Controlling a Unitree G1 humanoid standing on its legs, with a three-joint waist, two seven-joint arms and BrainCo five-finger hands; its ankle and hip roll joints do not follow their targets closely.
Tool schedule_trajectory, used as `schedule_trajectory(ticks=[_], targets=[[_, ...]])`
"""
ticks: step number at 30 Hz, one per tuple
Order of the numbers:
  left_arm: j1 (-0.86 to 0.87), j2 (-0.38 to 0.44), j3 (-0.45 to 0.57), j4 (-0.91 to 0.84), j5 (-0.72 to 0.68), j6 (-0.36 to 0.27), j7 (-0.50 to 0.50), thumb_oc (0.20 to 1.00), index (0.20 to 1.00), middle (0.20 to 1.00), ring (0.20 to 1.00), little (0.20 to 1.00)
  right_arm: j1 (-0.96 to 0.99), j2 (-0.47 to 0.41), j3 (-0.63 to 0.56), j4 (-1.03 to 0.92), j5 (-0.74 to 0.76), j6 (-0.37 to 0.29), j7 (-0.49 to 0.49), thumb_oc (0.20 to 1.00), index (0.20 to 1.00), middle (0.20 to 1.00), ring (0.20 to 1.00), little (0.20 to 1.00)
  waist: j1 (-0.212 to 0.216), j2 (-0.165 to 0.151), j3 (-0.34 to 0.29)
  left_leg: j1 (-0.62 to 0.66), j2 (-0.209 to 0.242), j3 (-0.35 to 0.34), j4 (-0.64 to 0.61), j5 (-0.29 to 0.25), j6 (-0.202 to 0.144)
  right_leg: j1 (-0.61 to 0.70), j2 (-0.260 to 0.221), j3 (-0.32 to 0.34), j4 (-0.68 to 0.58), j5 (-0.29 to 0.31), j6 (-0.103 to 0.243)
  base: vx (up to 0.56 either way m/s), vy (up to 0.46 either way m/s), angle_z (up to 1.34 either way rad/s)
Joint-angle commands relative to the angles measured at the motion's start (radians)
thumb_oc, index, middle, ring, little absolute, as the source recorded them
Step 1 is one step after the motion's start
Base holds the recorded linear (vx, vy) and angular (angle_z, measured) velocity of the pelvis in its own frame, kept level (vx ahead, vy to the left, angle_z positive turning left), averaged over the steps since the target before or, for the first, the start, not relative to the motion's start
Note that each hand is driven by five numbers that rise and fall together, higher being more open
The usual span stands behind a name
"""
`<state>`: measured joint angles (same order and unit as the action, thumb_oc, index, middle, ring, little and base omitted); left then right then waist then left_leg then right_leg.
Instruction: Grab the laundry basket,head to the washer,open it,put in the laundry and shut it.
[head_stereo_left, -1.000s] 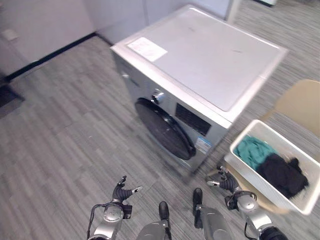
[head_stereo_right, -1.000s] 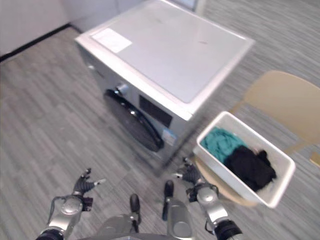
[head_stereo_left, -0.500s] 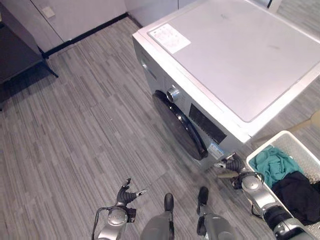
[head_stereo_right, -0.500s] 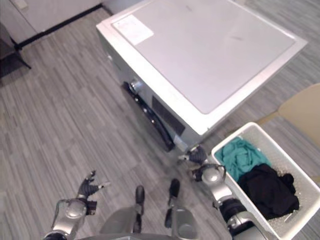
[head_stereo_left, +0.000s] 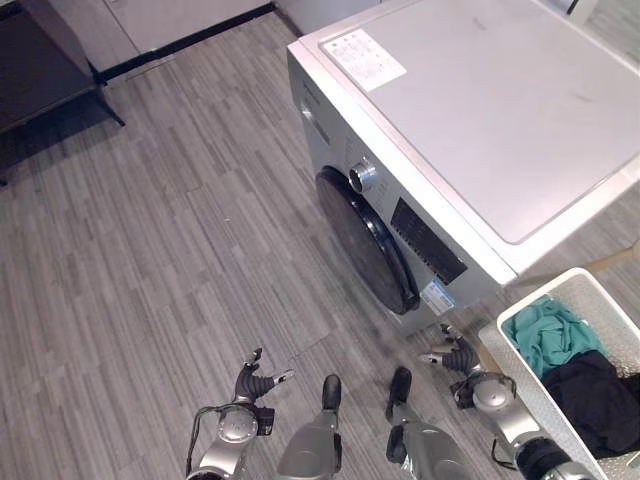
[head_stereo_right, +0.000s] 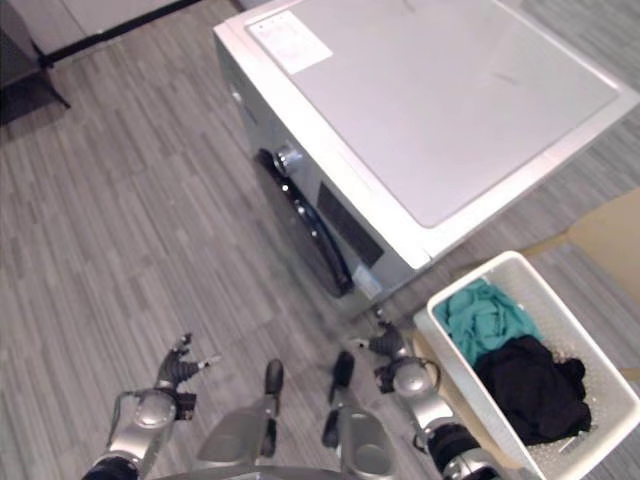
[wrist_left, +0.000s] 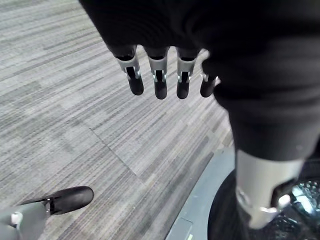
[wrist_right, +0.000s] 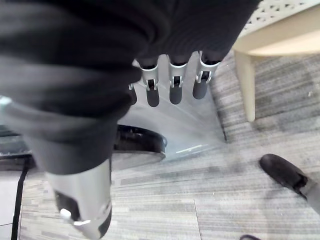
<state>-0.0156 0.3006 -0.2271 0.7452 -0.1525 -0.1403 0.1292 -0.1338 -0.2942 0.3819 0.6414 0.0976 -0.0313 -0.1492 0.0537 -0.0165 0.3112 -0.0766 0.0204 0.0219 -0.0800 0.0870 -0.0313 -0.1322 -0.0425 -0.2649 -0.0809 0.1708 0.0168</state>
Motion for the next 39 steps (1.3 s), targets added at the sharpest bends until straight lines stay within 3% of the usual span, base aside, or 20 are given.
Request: schedule_trajectory(ticks=[1, 14, 21, 28, 32, 39], targets=[[-0.010, 0.032, -0.012, 0.008, 0.000, -0.005, 0.016, 1.000, 1.000, 1.000, 1.000, 1.000, -0.049, 0.026, 0.026, -0.053, 0.009, -0.025, 0.019, 1.000, 1.000, 1.000, 1.000, 1.000, 0.026, -0.040, -0.059, -0.013, -0.032, 0.029, 0.082, -0.103, 0.023, 0.042, -0.080, 0.023, 0.067, -0.154, 0.102, 0.02, 0.065, 0.01], [0.020, 0.037, 0.004, -0.025, 0.004, -0.012, 0.017, 1.000, 1.000, 1.000, 1.000, 1.000, -0.112, 0.013, -0.001, -0.232, 0.009, -0.082, -0.015, 1.000, 1.000, 1.000, 1.000, 1.000, 0.044, -0.039, -0.074, 0.010, -0.044, 0.044, 0.089, -0.128, 0.038, 0.056, -0.097, 0.022, 0.077, -0.154, 0.115, 0.02, 0.046, -0.03], [-0.006, 0.050, -0.025, -0.041, -0.025, -0.035, 0.042, 1.000, 1.000, 1.000, 1.000, 1.000, -0.287, 0.025, -0.007, -0.152, 0.015, -0.099, -0.105, 1.000, 1.000, 1.000, 1.000, 1.000, 0.078, -0.021, -0.022, -0.065, -0.050, 0.040, 0.116, -0.117, 0.039, -0.005, -0.111, 0.014, 0.087, -0.135, 0.115, -0.05, 0.013, 0.04], [-0.055, 0.048, -0.064, -0.041, -0.077, -0.050, 0.054, 1.000, 1.000, 1.000, 1.000, 1.000, -0.424, 0.055, 0.047, -0.019, 0.065, -0.087, -0.113, 1.000, 1.000, 1.000, 1.000, 1.000, 0.112, -0.001, 0.034, -0.134, -0.055, 0.019, 0.126, -0.092, 0.033, -0.062, -0.120, 0.003, 0.102, -0.124, 0.112, -0.06, 0.002, 0.08], [-0.086, 0.045, -0.072, -0.037, -0.093, -0.049, 0.067, 1.000, 1.000, 1.000, 1.000, 1.000, -0.446, 0.097, 0.106, -0.033, 0.090, -0.087, -0.083, 1.000, 1.000, 1.000, 1.000, 1.000, 0.128, 0.001, 0.055, -0.152, -0.056, 0.001, 0.123, -0.080, 0.031, -0.076, -0.123, -0.010, 0.108, -0.125, 0.113, -0.02, 0.002, 0.12], [-0.139, 0.033, -0.132, -0.028, -0.090, -0.050, 0.084, 1.000, 1.000, 1.000, 1.000, 1.000, -0.522, 0.258, 0.306, -0.124, 0.169, -0.115, 0.023, 1.000, 1.000, 1.000, 1.000, 1.000, 0.184, -0.002, 0.083, -0.171, -0.059, -0.049, 0.130, -0.075, 0.027, -0.073, -0.131, -0.051, 0.118, -0.135, 0.116, -0.02, -0.036, 0.15]])
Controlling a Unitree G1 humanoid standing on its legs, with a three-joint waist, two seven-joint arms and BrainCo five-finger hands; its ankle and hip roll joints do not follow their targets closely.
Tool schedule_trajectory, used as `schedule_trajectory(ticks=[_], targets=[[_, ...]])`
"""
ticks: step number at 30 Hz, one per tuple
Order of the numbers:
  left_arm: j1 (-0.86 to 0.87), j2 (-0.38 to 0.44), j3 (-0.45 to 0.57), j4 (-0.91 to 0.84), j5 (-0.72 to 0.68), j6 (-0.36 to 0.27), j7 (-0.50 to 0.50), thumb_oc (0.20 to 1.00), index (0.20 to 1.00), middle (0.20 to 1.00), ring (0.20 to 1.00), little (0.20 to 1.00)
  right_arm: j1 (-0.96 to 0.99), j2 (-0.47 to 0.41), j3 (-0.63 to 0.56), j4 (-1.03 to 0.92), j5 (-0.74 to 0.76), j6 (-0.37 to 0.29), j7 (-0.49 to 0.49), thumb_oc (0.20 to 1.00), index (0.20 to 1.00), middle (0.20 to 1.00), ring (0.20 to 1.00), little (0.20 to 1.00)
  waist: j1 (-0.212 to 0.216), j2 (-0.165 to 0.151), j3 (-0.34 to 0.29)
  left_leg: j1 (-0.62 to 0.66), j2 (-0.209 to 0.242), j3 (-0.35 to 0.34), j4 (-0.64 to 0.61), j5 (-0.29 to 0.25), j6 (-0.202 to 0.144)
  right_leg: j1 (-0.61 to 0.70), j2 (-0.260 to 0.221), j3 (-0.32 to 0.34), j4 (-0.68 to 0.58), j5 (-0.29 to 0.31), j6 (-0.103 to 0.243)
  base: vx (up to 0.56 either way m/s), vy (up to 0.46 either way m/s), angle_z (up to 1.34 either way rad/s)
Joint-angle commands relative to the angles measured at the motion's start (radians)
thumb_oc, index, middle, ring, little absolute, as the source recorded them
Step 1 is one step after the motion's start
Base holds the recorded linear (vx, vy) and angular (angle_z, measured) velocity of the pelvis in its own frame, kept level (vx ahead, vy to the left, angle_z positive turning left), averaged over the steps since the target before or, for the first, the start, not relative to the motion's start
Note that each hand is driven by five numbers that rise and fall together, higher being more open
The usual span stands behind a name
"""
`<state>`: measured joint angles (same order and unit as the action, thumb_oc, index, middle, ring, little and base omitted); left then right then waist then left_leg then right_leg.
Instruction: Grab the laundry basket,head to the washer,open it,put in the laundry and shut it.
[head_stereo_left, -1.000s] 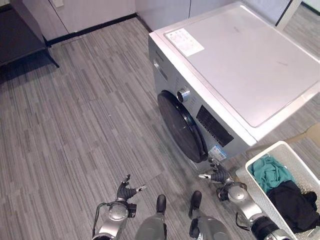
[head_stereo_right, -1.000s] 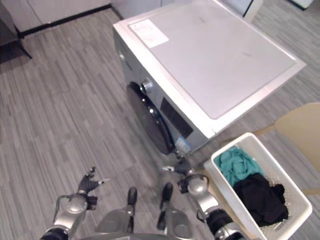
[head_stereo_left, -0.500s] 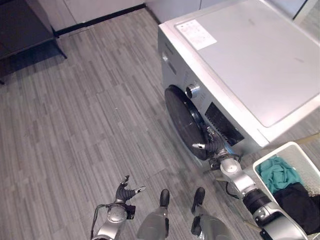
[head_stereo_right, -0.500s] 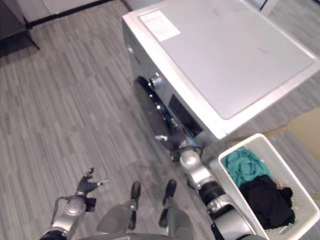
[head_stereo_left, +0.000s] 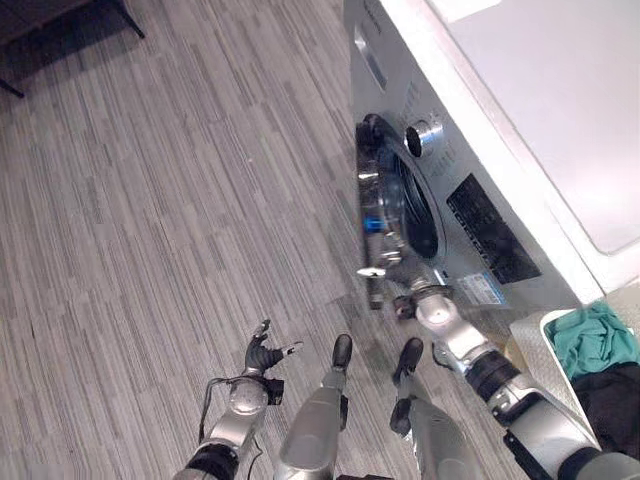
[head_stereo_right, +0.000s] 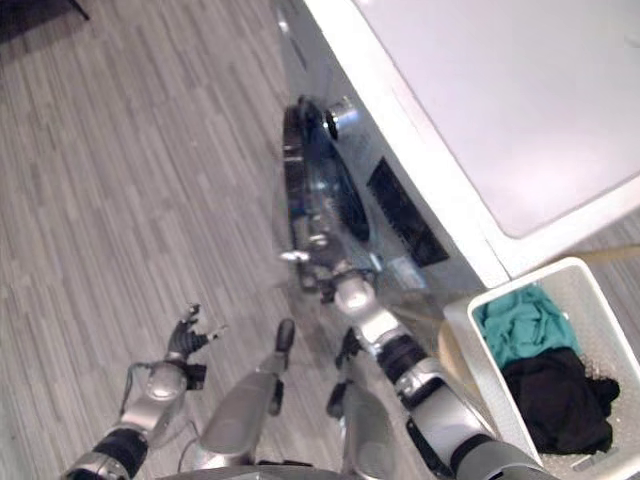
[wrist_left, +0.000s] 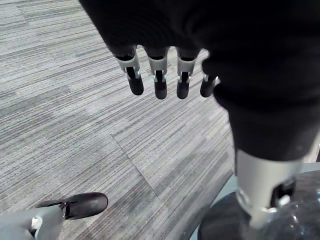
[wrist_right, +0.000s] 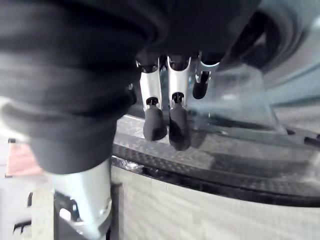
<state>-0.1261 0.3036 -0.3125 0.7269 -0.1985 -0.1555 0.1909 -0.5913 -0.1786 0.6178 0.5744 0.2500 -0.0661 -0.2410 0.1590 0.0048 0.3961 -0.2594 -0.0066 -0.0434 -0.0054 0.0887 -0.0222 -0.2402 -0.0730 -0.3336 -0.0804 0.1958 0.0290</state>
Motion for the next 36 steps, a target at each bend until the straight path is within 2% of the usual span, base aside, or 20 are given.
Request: schedule_trajectory(ticks=[1, 4, 5, 6, 7, 12, 14, 17, 18, 19, 20, 21, 22, 23, 26, 28, 30, 32, 33, 36], targets=[[-0.054, 0.039, -0.086, -0.012, -0.055, -0.046, 0.025, 1.000, 1.000, 1.000, 1.000, 1.000, -0.180, 0.183, 0.093, -0.033, 0.062, -0.095, 0.114, 1.000, 1.000, 1.000, 1.000, 1.000, 0.116, -0.018, 0.004, 0.001, -0.035, -0.007, 0.064, -0.075, 0.014, 0.039, -0.105, -0.005, 0.119, -0.163, 0.104, -0.02, -0.082, 0.36], [-0.112, 0.058, -0.146, -0.013, -0.071, -0.069, 0.023, 1.000, 1.000, 1.000, 1.000, 1.000, -0.365, 0.242, 0.036, 0.003, 0.195, -0.139, 0.075, 1.000, 1.000, 1.000, 1.000, 1.000, 0.167, -0.009, 0.007, -0.025, -0.047, -0.051, 0.078, -0.070, 0.003, 0.042, -0.110, -0.047, 0.121, -0.169, 0.104, 0.03, -0.117, 0.70], [-0.141, 0.068, -0.172, -0.018, -0.077, -0.078, 0.021, 1.000, 1.000, 1.000, 1.000, 1.000, -0.449, 0.232, -0.007, 0.001, 0.274, -0.168, 0.045, 1.000, 1.000, 1.000, 1.000, 1.000, 0.197, -0.007, 0.002, -0.024, -0.044, -0.080, 0.075, -0.088, -0.009, 0.057, -0.103, -0.065, 0.118, -0.194, 0.108, 0.12, -0.145, 0.84], [-0.160, 0.066, -0.182, -0.011, -0.073, -0.079, 0.019, 1.000, 1.000, 1.000, 1.000, 1.000, -0.477, 0.194, -0.028, -0.039, 0.304, -0.184, 0.027, 1.000, 1.000, 1.000, 1.000, 1.000, 0.206, -0.012, -0.001, -0.033, -0.046, -0.093, 0.065, -0.081, -0.013, 0.057, -0.103, -0.080, 0.115, -0.197, 0.109, 0.12, -0.117, 0.80], [-0.163, 0.066, -0.184, -0.010, -0.074, -0.079, 0.019, 1.000, 1.000, 1.000, 1.000, 1.000, -0.478, 0.192, -0.029, -0.039, 0.305, -0.183, 0.027, 1.000, 1.000, 1.000, 1.000, 1.000, 0.207, -0.012, -0.001, -0.034, -0.047, -0.094, 0.065, -0.080, -0.013, 0.057, -0.103, -0.082, 0.115, -0.198, 0.109, 0.03, -0.027, 0.75], [-0.153, 0.076, -0.141, -0.011, -0.063, -0.062, 0.017, 1.000, 1.000, 1.000, 1.000, 1.000, -0.427, 0.047, -0.019, -0.215, 0.283, -0.178, 0.051, 1.000, 1.000, 1.000, 1.000, 1.000, 0.195, -0.044, 0.005, -0.033, -0.035, -0.090, 0.036, -0.069, -0.018, 0.055, -0.098, -0.089, 0.108, -0.197, 0.109, 0.01, -0.012, 0.38], [-0.147, 0.072, -0.115, -0.024, -0.054, -0.052, 0.023, 1.000, 1.000, 1.000, 1.000, 1.000, -0.371, -0.016, 0.010, -0.294, 0.215, -0.160, 0.077, 1.000, 1.000, 1.000, 1.000, 1.000, 0.169, -0.064, 0.014, -0.041, -0.036, -0.069, 0.032, -0.046, -0.011, 0.041, -0.101, -0.084, 0.104, -0.169, 0.105, -0.09, 0.043, -0.03], [-0.143, 0.062, -0.082, -0.062, -0.014, -0.040, 0.035, 1.000, 1.000, 1.000, 1.000, 1.000, -0.236, -0.095, 0.050, -0.402, 0.062, -0.128, 0.117, 1.000, 1.000, 1.000, 1.000, 1.000, 0.124, -0.084, 0.023, -0.033, -0.023, -0.032, 0.030, -0.051, -0.013, 0.032, -0.097, -0.058, 0.098, -0.157, 0.109, -0.08, 0.056, -0.49], [-0.185, 0.041, -0.069, -0.066, 0.015, -0.034, 0.054, 1.000, 1.000, 1.000, 1.000, 1.000, -0.054, -0.131, 0.038, -0.448, 0.001, -0.126, 0.148, 1.000, 1.000, 1.000, 1.000, 1.000, 0.071, -0.092, 0.034, -0.031, -0.014, 0.004, 0.031, -0.056, -0.013, 0.017, -0.095, -0.031, 0.096, -0.143, 0.113, -0.09, 0.083, -0.85], [-0.214, 0.034, -0.071, -0.047, 0.038, -0.028, 0.062, 1.000, 1.000, 1.000, 1.000, 1.000, 0.007, -0.142, 0.029, -0.459, -0.015, -0.125, 0.162, 1.000, 1.000, 1.000, 1.000, 1.000, 0.052, -0.093, 0.035, -0.029, -0.009, 0.015, 0.029, -0.058, -0.013, 0.009, -0.094, -0.021, 0.095, -0.138, 0.115, -0.12, 0.114, -1.01], [-0.285, 0.043, -0.066, -0.020, 0.091, -0.021, 0.085, 1.000, 1.000, 1.000, 1.000, 1.000, 0.097, -0.167, 0.012, -0.462, -0.054, -0.132, 0.183, 1.000, 1.000, 1.000, 1.000, 1.000, 0.010, -0.098, 0.040, -0.031, -0.003, 0.040, 0.027, -0.059, -0.013, -0.006, -0.092, -0.003, 0.091, -0.129, 0.121, -0.06, 0.067, -0.89], [-0.286, 0.042, -0.067, -0.019, 0.091, -0.021, 0.085, 1.000, 1.000, 1.000, 1.000, 1.000, 0.098, -0.168, 0.012, -0.463, -0.055, -0.132, 0.183, 1.000, 1.000, 1.000, 1.000, 1.000, 0.011, -0.098, 0.039, -0.031, -0.003, 0.041, 0.027, -0.059, -0.013, -0.007, -0.092, -0.002, 0.091, -0.129, 0.121, -0.07, 0.083, -0.44], [-0.354, 0.067, -0.061, 0.000, 0.121, -0.016, 0.109, 1.000, 1.000, 1.000, 1.000, 1.000, 0.173, -0.200, -0.007, -0.474, -0.088, -0.135, 0.187, 1.000, 1.000, 1.000, 1.000, 1.000, -0.026, -0.105, 0.043, -0.037, 0.003, 0.065, 0.027, -0.059, -0.011, -0.024, -0.089, 0.015, 0.089, -0.119, 0.124, -0.03, 0.035, -0.32], [-0.354, 0.066, -0.061, 0.001, 0.121, -0.016, 0.109, 1.000, 1.000, 1.000, 1.000, 1.000, 0.174, -0.200, -0.008, -0.475, -0.089, -0.135, 0.188, 1.000, 1.000, 1.000, 1.000, 1.000, -0.025, -0.105, 0.042, -0.038, 0.003, 0.065, 0.027, -0.060, -0.011, -0.025, -0.089, 0.016, 0.089, -0.119, 0.124, -0.05, 0.067, -0.35], [-0.520, 0.170, -0.037, 0.131, 0.157, -0.001, 0.142, 1.000, 1.000, 1.000, 1.000, 1.000, 0.284, -0.270, -0.082, -0.489, -0.097, -0.151, 0.192, 1.000, 1.000, 1.000, 1.000, 1.000, -0.102, -0.118, 0.051, -0.062, 0.013, 0.109, 0.027, -0.054, -0.008, -0.074, -0.081, 0.048, 0.090, -0.101, 0.129, -0.06, 0.053, -0.62], [-0.565, 0.199, -0.037, 0.185, 0.166, 0.005, 0.145, 1.000, 1.000, 1.000, 1.000, 1.000, 0.307, -0.289, -0.100, -0.497, -0.097, -0.155, 0.193, 1.000, 1.000, 1.000, 1.000, 1.000, -0.118, -0.120, 0.054, -0.070, 0.013, 0.114, 0.028, -0.052, -0.007, -0.085, -0.081, 0.052, 0.092, -0.098, 0.130, -0.03, 0.014, -0.55], [-0.661, 0.287, -0.031, 0.303, 0.215, 0.032, 0.153, 1.000, 1.000, 1.000, 1.000, 1.000, 0.356, -0.338, -0.148, -0.512, -0.090, -0.173, 0.192, 1.000, 1.000, 1.000, 1.000, 1.000, -0.160, -0.120, 0.065, -0.093, 0.017, 0.127, 0.023, -0.042, -0.006, -0.118, -0.078, 0.056, 0.098, -0.092, 0.131, -0.04, 0.014, -0.36], [-0.678, 0.314, -0.027, 0.334, 0.229, 0.041, 0.149, 1.000, 1.000, 1.000, 1.000, 1.000, 0.366, -0.351, -0.167, -0.524, -0.086, -0.181, 0.193, 1.000, 1.000, 1.000, 1.000, 1.000, -0.172, -0.118, 0.068, -0.097, 0.017, 0.131, 0.021, -0.039, -0.005, -0.128, -0.078, 0.058, 0.099, -0.090, 0.132, -0.02, 0.017, -0.27], [-0.695, 0.372, -0.001, 0.389, 0.251, 0.054, 0.148, 1.000, 1.000, 1.000, 1.000, 1.000, 0.383, -0.374, -0.197, -0.541, -0.082, -0.195, 0.188, 1.000, 1.000, 1.000, 1.000, 1.000, -0.189, -0.118, 0.076, -0.110, 0.019, 0.142, 0.018, -0.035, -0.003, -0.148, -0.075, 0.066, 0.098, -0.081, 0.134, -0.02, 0.042, -0.21], [-0.670, 0.428, 0.049, 0.430, 0.257, 0.064, 0.152, 1.000, 1.000, 1.000, 1.000, 1.000, 0.393, -0.389, -0.214, -0.579, -0.068, -0.205, 0.201, 1.000, 1.000, 1.000, 1.000, 1.000, -0.194, -0.114, 0.087, -0.111, 0.016, 0.149, 0.014, -0.033, -0.004, -0.158, -0.068, 0.078, 0.090, -0.072, 0.134, 0.01, 0.036, -0.27]])
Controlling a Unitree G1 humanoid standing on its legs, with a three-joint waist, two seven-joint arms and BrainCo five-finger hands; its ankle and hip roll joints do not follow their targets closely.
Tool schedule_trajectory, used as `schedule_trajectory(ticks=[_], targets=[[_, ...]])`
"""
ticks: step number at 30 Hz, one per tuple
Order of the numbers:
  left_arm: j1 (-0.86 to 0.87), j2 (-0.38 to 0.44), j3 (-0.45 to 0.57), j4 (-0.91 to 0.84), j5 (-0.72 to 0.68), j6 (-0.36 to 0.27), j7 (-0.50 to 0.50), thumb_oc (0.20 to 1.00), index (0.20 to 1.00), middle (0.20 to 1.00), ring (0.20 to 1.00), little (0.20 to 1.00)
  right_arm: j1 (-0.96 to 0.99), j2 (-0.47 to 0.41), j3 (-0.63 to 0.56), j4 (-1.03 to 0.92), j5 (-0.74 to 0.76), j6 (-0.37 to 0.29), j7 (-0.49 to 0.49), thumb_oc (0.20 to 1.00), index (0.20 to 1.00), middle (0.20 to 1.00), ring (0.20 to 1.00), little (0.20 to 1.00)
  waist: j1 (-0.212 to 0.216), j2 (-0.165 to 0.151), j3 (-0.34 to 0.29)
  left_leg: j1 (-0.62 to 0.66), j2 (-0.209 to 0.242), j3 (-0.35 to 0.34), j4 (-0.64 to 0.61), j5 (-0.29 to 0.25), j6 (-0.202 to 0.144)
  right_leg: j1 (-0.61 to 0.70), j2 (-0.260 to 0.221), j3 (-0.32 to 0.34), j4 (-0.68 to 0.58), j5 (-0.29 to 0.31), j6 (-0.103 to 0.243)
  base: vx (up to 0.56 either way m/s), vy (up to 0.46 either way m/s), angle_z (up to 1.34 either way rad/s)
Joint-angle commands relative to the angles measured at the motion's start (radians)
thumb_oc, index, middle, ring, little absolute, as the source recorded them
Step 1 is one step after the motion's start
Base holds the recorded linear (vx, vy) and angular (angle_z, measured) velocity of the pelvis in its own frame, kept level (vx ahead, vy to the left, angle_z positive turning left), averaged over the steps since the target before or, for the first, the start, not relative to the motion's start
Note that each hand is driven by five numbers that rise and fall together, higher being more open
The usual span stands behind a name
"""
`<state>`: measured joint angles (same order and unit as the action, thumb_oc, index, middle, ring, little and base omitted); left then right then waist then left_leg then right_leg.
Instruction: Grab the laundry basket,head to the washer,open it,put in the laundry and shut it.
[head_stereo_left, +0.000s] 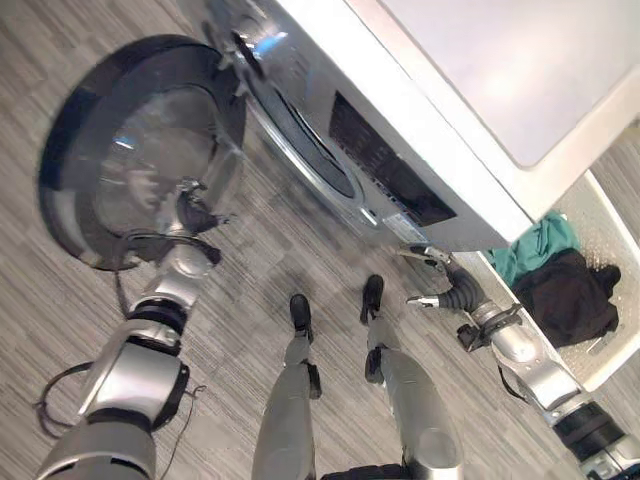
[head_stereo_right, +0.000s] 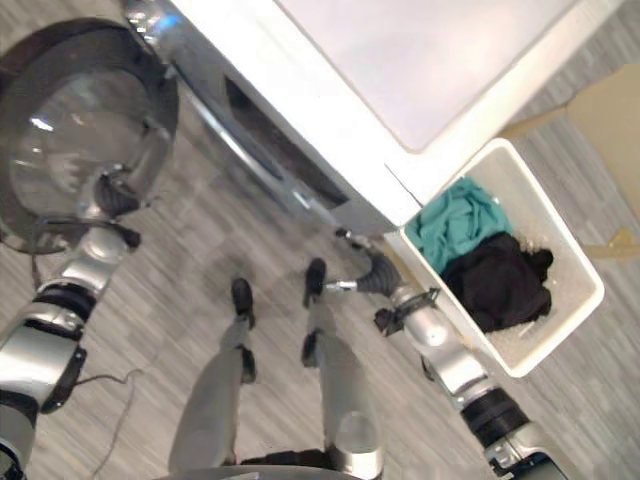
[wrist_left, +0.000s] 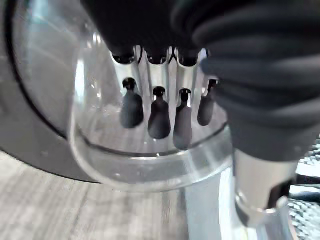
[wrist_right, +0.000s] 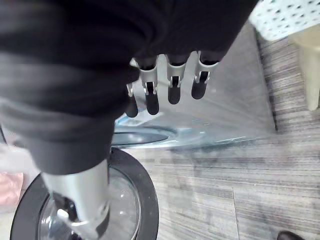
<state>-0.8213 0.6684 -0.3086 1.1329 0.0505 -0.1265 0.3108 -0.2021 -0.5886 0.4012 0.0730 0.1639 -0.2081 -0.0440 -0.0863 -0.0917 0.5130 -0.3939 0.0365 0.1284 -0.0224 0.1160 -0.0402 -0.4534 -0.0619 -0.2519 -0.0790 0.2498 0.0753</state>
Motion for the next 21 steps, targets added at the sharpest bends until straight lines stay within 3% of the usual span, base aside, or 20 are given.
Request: schedule_trajectory(ticks=[1, 3, 5, 10, 15, 18, 21], targets=[[0.034, 0.068, 0.051, 0.025, 0.007, 0.033, 0.031, 1.000, 1.000, 1.000, 1.000, 1.000, 0.010, 0.023, 0.002, -0.081, 0.025, -0.066, 0.008, 1.000, 1.000, 1.000, 1.000, 1.000, 0.052, -0.015, -0.031, 0.026, -0.027, -0.026, 0.029, -0.060, 0.013, 0.057, -0.079, -0.004, 0.087, -0.127, 0.087, 0.04, 0.009, -0.12], [0.079, 0.098, 0.082, -0.025, -0.005, 0.021, 0.040, 1.000, 1.000, 1.000, 1.000, 1.000, 0.028, 0.040, -0.009, -0.081, 0.019, -0.072, 0.008, 1.000, 1.000, 1.000, 1.000, 1.000, 0.058, -0.004, -0.052, 0.046, -0.034, -0.043, 0.015, -0.064, 0.010, 0.080, -0.081, -0.007, 0.071, -0.128, 0.087, 0.05, -0.018, 0.10], [0.122, 0.072, 0.095, -0.086, -0.025, 0.003, 0.042, 1.000, 1.000, 1.000, 1.000, 1.000, 0.025, 0.054, -0.004, -0.069, 0.005, -0.071, 0.002, 1.000, 1.000, 1.000, 1.000, 1.000, 0.064, -0.001, -0.067, 0.060, -0.036, -0.044, 0.013, -0.068, 0.011, 0.095, -0.083, -0.004, 0.068, -0.131, 0.086, 0.05, -0.009, 0.22], [0.389, -0.168, 0.137, -0.270, -0.095, -0.034, 0.023, 1.000, 1.000, 1.000, 1.000, 1.000, 0.034, 0.087, -0.032, -0.075, -0.094, -0.053, -0.034, 1.000, 1.000, 1.000, 1.000, 1.000, 0.068, 0.005, -0.129, 0.160, -0.043, -0.017, 0.030, -0.125, 0.025, 0.178, -0.087, 0.033, 0.090, -0.167, 0.078, 0.08, 0.040, 0.01], [0.503, -0.254, 0.117, -0.301, -0.091, -0.033, -0.016, 1.000, 1.000, 1.000, 1.000, 1.000, 0.054, 0.069, -0.077, -0.104, -0.181, -0.044, -0.068, 1.000, 1.000, 1.000, 1.000, 1.000, 0.048, 0.016, -0.159, 0.223, -0.048, 0.020, 0.039, -0.149, 0.035, 0.211, -0.083, 0.073, 0.110, -0.181, 0.075, 0.04, 0.043, -0.28], [0.633, -0.299, 0.101, -0.283, -0.046, -0.024, -0.071, 1.000, 1.000, 1.000, 1.000, 1.000, 0.089, 0.039, -0.125, -0.150, -0.276, -0.037, -0.085, 1.000, 1.000, 1.000, 1.000, 1.000, 0.025, 0.034, -0.177, 0.300, -0.033, 0.092, 0.044, -0.178, 0.048, 0.221, -0.062, 0.113, 0.163, -0.207, 0.069, 0.04, 0.062, -0.51], [0.717, -0.330, 0.121, -0.269, -0.063, -0.013, -0.098, 1.000, 1.000, 1.000, 1.000, 1.000, 0.105, 0.039, -0.144, -0.132, -0.318, -0.023, -0.097, 1.000, 1.000, 1.000, 1.000, 1.000, 0.036, 0.049, -0.193, 0.354, -0.002, 0.178, 0.037, -0.188, 0.041, 0.233, -0.087, -0.002, 0.205, -0.217, 0.071, 0.03, -0.045, -1.07]])
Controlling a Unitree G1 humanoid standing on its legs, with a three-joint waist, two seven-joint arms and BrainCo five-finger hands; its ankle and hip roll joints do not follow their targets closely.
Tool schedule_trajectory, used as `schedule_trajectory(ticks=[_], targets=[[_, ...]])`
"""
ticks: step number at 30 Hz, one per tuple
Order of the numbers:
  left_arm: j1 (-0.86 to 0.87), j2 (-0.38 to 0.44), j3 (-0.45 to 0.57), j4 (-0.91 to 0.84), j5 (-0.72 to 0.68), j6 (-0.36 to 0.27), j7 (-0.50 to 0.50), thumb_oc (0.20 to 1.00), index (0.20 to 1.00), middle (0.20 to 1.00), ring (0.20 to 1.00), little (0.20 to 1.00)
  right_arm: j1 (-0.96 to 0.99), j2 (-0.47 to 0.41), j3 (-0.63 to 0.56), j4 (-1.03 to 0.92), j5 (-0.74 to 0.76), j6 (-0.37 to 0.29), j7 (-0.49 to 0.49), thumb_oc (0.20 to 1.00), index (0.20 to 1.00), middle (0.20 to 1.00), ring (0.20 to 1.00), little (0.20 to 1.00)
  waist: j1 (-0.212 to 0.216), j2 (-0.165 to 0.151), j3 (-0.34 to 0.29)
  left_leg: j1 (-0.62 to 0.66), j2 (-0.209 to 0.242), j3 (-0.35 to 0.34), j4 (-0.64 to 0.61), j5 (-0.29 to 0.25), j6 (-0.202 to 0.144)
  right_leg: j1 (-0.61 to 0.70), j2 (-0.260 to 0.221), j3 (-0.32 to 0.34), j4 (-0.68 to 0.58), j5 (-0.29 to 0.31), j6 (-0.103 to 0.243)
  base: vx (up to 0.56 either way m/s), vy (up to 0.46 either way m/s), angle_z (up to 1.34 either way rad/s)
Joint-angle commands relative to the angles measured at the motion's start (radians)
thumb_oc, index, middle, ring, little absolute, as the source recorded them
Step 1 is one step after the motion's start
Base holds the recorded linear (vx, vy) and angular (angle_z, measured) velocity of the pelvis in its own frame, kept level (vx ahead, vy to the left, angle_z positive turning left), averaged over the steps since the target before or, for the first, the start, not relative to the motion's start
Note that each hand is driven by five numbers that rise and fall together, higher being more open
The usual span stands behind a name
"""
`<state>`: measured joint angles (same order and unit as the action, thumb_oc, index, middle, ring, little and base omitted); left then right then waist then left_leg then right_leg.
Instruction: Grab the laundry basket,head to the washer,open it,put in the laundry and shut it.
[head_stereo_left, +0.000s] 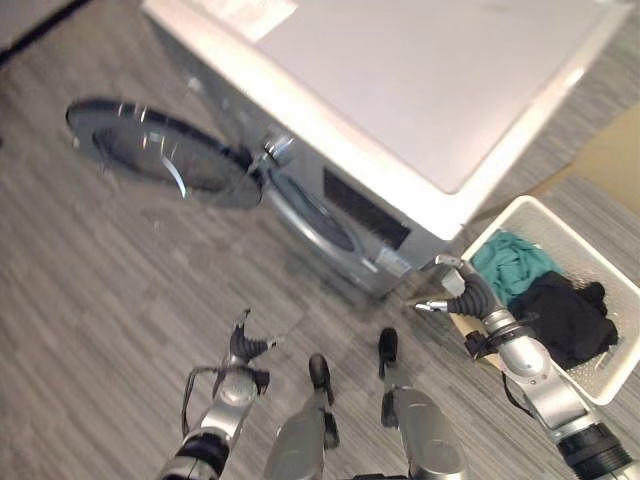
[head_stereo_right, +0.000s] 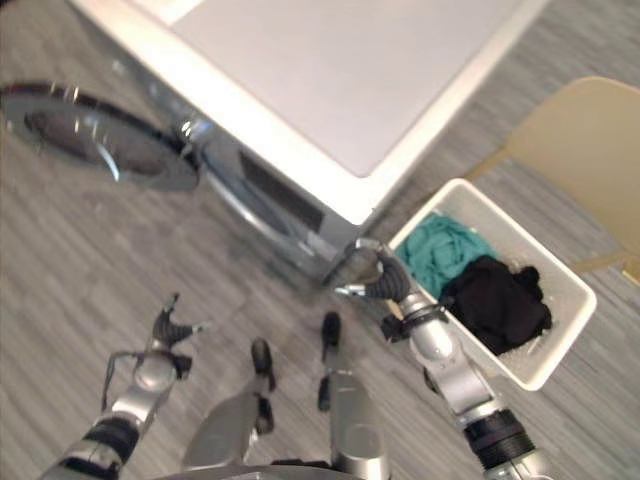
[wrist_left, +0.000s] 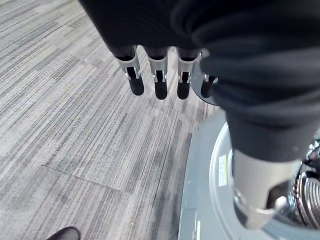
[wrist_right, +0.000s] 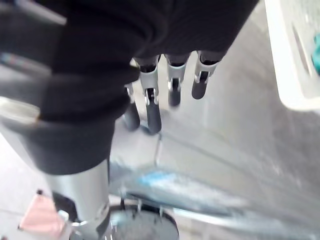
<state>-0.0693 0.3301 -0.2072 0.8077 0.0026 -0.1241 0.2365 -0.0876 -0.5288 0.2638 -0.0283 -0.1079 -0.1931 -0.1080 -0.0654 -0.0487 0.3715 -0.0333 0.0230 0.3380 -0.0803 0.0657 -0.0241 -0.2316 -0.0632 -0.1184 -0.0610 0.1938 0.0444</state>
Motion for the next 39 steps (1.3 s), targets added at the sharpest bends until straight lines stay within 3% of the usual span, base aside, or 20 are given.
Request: schedule_trajectory(ticks=[1, 3, 6, 9, 10, 12, 13, 15, 21, 31, 39], targets=[[-0.015, 0.002, 0.029, 0.064, -0.019, -0.013, -0.030, 1.000, 1.000, 1.000, 1.000, 1.000, 0.000, -0.023, -0.012, -0.022, -0.068, -0.033, -0.043, 1.000, 1.000, 1.000, 1.000, 1.000, 0.019, 0.009, -0.064, 0.010, 0.022, -0.006, 0.090, -0.137, 0.020, 0.021, -0.097, -0.185, 0.187, -0.166, 0.102, 0.14, -0.130, -1.67], [0.017, -0.009, 0.037, 0.081, -0.020, -0.009, -0.041, 1.000, 1.000, 1.000, 1.000, 1.000, 0.023, -0.029, -0.035, -0.002, -0.116, -0.019, -0.061, 1.000, 1.000, 1.000, 1.000, 1.000, 0.015, 0.018, -0.093, 0.046, 0.043, 0.013, 0.085, -0.153, 0.004, 0.042, -0.093, -0.196, 0.190, -0.198, 0.108, 0.18, -0.161, -1.06], [0.041, -0.030, 0.049, 0.130, -0.015, -0.007, -0.052, 1.000, 1.000, 1.000, 1.000, 1.000, 0.060, -0.041, -0.066, 0.014, -0.132, -0.007, -0.070, 1.000, 1.000, 1.000, 1.000, 1.000, -0.003, 0.027, -0.130, 0.065, 0.061, 0.032, 0.110, -0.162, -0.011, 0.071, -0.068, -0.156, 0.156, -0.209, 0.095, 0.15, -0.233, -0.60], [0.059, -0.055, 0.040, 0.139, -0.015, -0.007, -0.075, 1.000, 1.000, 1.000, 1.000, 1.000, 0.073, -0.072, -0.076, 0.032, -0.161, -0.002, -0.077, 1.000, 1.000, 1.000, 1.000, 1.000, -0.020, 0.033, -0.145, 0.064, 0.110, 0.060, 0.224, -0.184, -0.038, 0.123, -0.027, -0.122, 0.094, -0.219, 0.070, 0.12, -0.224, -0.57], [0.074, -0.063, 0.030, 0.125, -0.025, -0.013, -0.078, 1.000, 1.000, 1.000, 1.000, 1.000, 0.054, -0.090, -0.056, 0.055, -0.173, 0.009, -0.072, 1.000, 1.000, 1.000, 1.000, 1.000, -0.016, 0.037, -0.142, 0.047, 0.135, 0.040, 0.308, -0.154, -0.051, 0.142, -0.002, -0.092, 0.071, -0.225, 0.051, 0.12, -0.175, -0.62], [0.075, -0.068, 0.017, 0.120, -0.031, -0.017, -0.079, 1.000, 1.000, 1.000, 1.000, 1.000, 0.031, -0.097, -0.040, 0.075, -0.171, 0.011, -0.074, 1.000, 1.000, 1.000, 1.000, 1.000, -0.005, 0.037, -0.137, 0.024, 0.139, 0.003, 0.345, -0.133, -0.058, 0.148, 0.012, -0.078, 0.059, -0.226, 0.043, 0.02, -0.103, -0.69], [0.074, -0.071, 0.006, 0.108, -0.042, -0.021, -0.082, 1.000, 1.000, 1.000, 1.000, 1.000, -0.003, -0.110, -0.018, 0.094, -0.175, 0.012, -0.075, 1.000, 1.000, 1.000, 1.000, 1.000, 0.014, 0.025, -0.127, -0.026, 0.110, -0.052, 0.352, -0.110, -0.038, 0.137, 0.010, -0.064, 0.052, -0.207, 0.032, -0.04, -0.113, -0.64], [0.074, -0.075, -0.015, 0.102, -0.056, -0.025, -0.085, 1.000, 1.000, 1.000, 1.000, 1.000, -0.056, -0.119, 0.022, 0.129, -0.168, 0.016, -0.071, 1.000, 1.000, 1.000, 1.000, 1.000, 0.035, 0.015, -0.120, -0.090, 0.067, -0.147, 0.333, -0.136, -0.028, 0.139, 0.008, -0.037, 0.047, -0.210, 0.037, 0.01, -0.089, -0.88], [0.048, -0.075, -0.038, 0.153, -0.066, -0.024, -0.094, 1.000, 1.000, 1.000, 1.000, 1.000, -0.223, -0.153, 0.149, 0.241, -0.171, 0.027, -0.060, 1.000, 1.000, 1.000, 1.000, 1.000, 0.083, 0.032, -0.085, -0.169, 0.027, -0.241, 0.225, -0.067, -0.048, 0.155, 0.041, 0.033, 0.041, -0.214, 0.032, 0.06, 0.019, -0.43], [0.037, -0.041, -0.047, 0.153, -0.073, -0.033, -0.082, 1.000, 1.000, 1.000, 1.000, 1.000, -0.384, -0.139, 0.279, 0.377, -0.242, 0.042, -0.073, 1.000, 1.000, 1.000, 1.000, 1.000, 0.115, 0.025, -0.058, -0.156, 0.010, -0.254, 0.175, -0.066, -0.019, 0.101, 0.034, 0.044, 0.089, -0.218, 0.037, 0.04, 0.085, -0.20], [-0.042, 0.007, -0.079, 0.172, -0.114, -0.051, -0.029, 1.000, 1.000, 1.000, 1.000, 1.000, -0.709, -0.077, 0.458, 0.770, -0.324, 0.114, -0.150, 1.000, 1.000, 1.000, 1.000, 1.000, 0.186, 0.016, 0.022, -0.282, -0.018, -0.293, 0.176, -0.034, -0.010, -0.035, 0.008, 0.015, 0.141, -0.199, 0.050, -0.02, 0.052, 0.17]])
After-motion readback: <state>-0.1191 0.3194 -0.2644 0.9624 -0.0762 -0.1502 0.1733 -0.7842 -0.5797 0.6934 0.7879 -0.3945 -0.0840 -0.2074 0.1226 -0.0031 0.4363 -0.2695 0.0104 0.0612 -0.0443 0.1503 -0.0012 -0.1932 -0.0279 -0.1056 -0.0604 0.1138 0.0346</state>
